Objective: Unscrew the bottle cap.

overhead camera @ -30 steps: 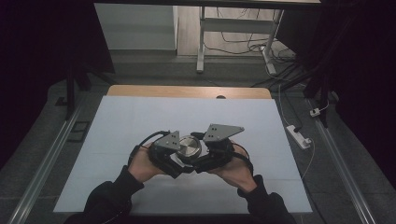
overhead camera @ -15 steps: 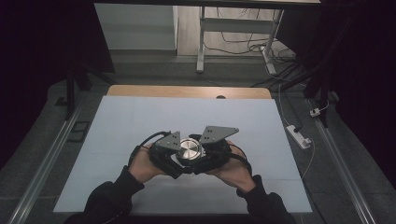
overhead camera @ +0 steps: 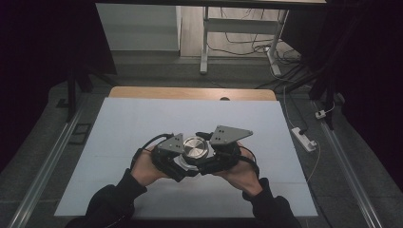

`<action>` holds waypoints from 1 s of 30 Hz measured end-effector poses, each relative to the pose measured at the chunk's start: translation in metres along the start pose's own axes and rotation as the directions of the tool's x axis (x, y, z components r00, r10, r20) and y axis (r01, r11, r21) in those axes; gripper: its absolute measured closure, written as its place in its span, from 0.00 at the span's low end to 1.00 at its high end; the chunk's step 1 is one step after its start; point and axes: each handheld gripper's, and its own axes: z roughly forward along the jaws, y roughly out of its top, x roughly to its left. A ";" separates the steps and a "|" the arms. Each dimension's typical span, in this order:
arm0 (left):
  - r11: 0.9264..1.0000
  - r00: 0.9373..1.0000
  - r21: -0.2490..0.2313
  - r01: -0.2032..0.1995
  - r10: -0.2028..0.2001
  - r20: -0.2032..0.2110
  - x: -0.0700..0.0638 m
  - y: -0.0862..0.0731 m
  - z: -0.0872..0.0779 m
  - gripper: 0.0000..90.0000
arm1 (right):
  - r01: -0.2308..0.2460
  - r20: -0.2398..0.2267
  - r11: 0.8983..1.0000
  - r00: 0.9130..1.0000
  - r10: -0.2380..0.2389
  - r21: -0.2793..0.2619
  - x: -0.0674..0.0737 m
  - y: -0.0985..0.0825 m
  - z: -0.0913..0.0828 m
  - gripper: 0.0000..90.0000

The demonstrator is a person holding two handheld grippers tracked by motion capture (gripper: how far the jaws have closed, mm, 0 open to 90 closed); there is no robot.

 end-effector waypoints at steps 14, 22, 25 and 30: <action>1.000 0.998 -0.011 0.028 -0.029 -0.050 0.009 -0.007 -0.004 0.18 | -0.040 -0.007 0.999 0.999 0.040 -0.032 -0.005 0.000 -0.007 0.22; 0.999 0.996 -0.012 0.041 -0.041 -0.074 0.013 -0.012 -0.005 0.17 | -0.047 -0.025 0.998 0.999 0.046 -0.049 -0.002 -0.001 -0.012 0.22; 0.999 0.996 -0.017 0.043 -0.045 -0.080 0.014 -0.012 -0.006 0.17 | -0.041 -0.033 0.998 0.999 0.039 -0.053 0.001 -0.001 -0.013 0.22; 0.999 0.995 -0.025 0.047 -0.049 -0.088 0.015 -0.013 -0.008 0.17 | -0.031 -0.041 0.998 0.999 0.029 -0.053 0.004 -0.002 -0.013 0.22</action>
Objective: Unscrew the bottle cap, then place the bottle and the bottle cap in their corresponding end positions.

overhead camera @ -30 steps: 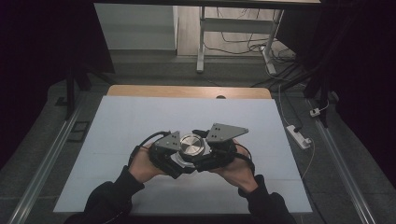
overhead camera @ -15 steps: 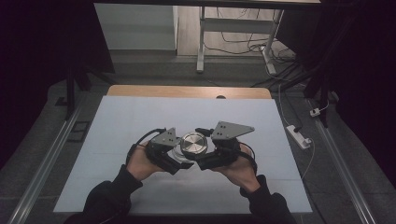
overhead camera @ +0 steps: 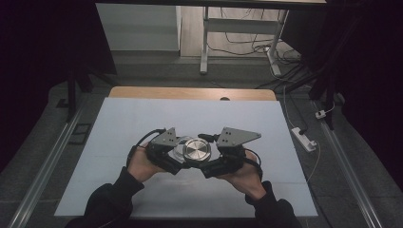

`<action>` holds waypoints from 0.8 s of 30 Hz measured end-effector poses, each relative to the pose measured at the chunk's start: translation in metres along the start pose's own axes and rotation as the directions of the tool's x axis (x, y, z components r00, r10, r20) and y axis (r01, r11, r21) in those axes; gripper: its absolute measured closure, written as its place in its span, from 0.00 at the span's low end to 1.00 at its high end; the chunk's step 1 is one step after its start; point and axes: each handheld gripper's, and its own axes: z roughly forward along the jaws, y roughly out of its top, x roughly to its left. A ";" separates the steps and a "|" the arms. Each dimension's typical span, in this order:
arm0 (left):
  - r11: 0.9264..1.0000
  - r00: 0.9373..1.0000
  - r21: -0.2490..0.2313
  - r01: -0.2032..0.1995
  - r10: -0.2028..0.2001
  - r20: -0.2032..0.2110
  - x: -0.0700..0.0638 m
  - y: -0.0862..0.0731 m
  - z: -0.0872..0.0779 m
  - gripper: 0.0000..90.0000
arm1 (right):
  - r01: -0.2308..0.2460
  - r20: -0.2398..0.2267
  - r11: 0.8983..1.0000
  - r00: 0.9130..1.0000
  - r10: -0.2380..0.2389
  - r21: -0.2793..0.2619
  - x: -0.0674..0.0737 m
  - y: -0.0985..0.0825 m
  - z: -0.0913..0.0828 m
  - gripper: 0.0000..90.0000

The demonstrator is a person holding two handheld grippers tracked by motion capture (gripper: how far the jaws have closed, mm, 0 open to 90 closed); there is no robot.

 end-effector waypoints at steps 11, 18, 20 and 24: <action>1.000 1.000 -0.011 0.020 -0.020 -0.024 0.007 -0.002 -0.003 0.17 | -0.007 -0.019 1.000 1.000 0.007 0.001 0.004 -0.005 -0.001 0.22; 0.999 0.999 -0.021 0.036 -0.036 -0.040 0.013 -0.004 -0.005 0.17 | -0.011 -0.024 1.000 1.000 0.011 0.010 0.005 -0.010 0.000 0.22; 0.999 0.998 -0.022 0.035 -0.036 -0.046 0.015 -0.004 -0.005 0.17 | -0.010 -0.027 1.000 1.000 0.010 0.013 0.006 -0.011 0.001 0.22; 0.999 0.998 -0.025 0.043 -0.044 -0.048 0.017 -0.004 -0.004 0.17 | -0.008 -0.034 1.000 0.999 0.008 0.017 0.008 -0.015 0.002 0.22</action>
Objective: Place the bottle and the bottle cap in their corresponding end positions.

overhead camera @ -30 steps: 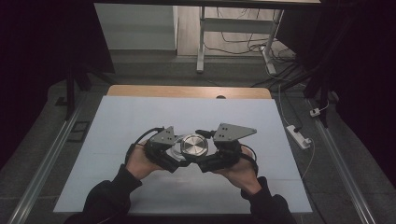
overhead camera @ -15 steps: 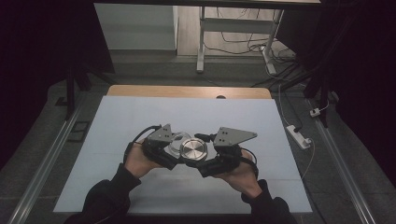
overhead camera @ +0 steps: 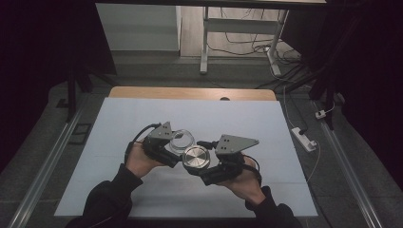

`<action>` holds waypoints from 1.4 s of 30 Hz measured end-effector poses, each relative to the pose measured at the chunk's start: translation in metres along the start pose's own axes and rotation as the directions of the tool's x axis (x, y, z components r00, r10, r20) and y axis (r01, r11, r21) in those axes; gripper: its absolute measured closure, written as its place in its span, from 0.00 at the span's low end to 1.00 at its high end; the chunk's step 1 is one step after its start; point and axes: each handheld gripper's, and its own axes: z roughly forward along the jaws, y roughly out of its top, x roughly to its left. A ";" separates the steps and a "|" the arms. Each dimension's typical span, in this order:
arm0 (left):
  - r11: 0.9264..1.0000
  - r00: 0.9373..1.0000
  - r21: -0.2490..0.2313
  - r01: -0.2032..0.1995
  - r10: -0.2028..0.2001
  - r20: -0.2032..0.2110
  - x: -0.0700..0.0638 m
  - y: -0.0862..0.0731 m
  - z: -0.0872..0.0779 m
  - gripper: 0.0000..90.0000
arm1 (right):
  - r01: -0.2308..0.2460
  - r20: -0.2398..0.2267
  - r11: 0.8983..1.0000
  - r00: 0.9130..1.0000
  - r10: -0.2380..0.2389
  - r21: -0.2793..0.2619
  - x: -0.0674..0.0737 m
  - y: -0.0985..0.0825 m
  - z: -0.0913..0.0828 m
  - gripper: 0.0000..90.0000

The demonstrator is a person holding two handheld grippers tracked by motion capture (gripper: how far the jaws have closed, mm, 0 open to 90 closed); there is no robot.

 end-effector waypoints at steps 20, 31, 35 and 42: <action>1.000 1.000 -0.017 -0.009 0.008 -0.017 0.011 0.003 0.006 0.17 | 0.008 -0.021 1.000 1.000 -0.008 0.018 0.005 -0.016 0.006 0.22; 1.000 1.000 -0.029 -0.003 0.002 -0.025 0.021 0.003 0.012 0.17 | 0.005 -0.038 1.000 0.999 -0.004 0.030 0.009 -0.026 0.011 0.22; 1.000 1.000 -0.028 0.002 -0.003 -0.025 0.025 0.002 0.017 0.18 | 0.002 -0.039 0.999 0.999 0.000 0.046 0.012 -0.032 0.013 0.22; 0.999 1.000 -0.033 0.008 -0.008 -0.020 0.030 0.003 0.025 0.18 | -0.006 -0.045 0.998 0.999 0.009 0.067 0.014 -0.044 0.018 0.22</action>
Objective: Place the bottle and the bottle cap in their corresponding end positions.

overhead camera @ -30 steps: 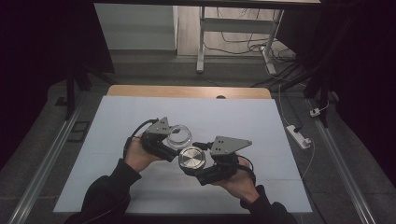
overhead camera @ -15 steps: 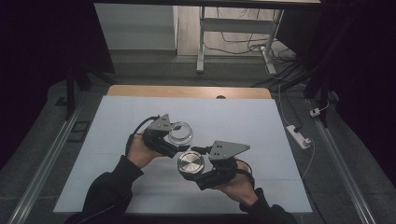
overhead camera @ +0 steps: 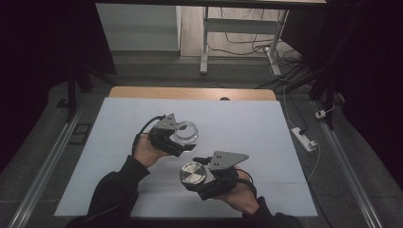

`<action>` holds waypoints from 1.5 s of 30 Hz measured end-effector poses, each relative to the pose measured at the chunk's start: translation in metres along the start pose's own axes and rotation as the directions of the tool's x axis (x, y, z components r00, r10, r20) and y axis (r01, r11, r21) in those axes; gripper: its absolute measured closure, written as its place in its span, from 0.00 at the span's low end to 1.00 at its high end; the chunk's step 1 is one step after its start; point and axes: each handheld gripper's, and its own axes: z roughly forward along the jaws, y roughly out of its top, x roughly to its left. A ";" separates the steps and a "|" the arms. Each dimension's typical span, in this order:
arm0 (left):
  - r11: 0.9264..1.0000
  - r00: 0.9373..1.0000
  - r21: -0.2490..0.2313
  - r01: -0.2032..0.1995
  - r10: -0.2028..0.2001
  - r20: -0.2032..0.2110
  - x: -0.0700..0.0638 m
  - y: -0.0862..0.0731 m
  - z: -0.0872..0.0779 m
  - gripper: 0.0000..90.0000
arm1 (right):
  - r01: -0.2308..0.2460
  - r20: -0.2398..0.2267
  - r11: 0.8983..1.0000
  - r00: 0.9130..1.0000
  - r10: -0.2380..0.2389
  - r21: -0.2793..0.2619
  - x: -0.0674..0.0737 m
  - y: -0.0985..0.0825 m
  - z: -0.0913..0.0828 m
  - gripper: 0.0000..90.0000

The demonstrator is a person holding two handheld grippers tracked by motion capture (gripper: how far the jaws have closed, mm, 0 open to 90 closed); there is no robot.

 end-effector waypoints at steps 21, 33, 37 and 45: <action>1.000 1.000 0.008 0.018 -0.018 -0.010 0.022 -0.009 0.027 0.17 | -0.003 0.015 0.997 1.000 0.002 0.078 -0.005 -0.034 0.023 0.22; 0.999 0.998 0.019 0.051 -0.051 -0.039 0.037 -0.022 0.046 0.18 | -0.014 0.030 0.990 0.999 0.010 0.137 -0.016 -0.055 0.041 0.22; 0.998 0.997 0.032 0.058 -0.056 -0.051 0.041 -0.027 0.051 0.18 | -0.023 0.031 0.987 0.999 0.018 0.161 -0.018 -0.062 0.047 0.22; 0.996 0.995 0.039 0.079 -0.076 -0.066 0.048 -0.036 0.061 0.17 | -0.023 0.046 0.979 0.999 0.014 0.201 -0.023 -0.071 0.060 0.22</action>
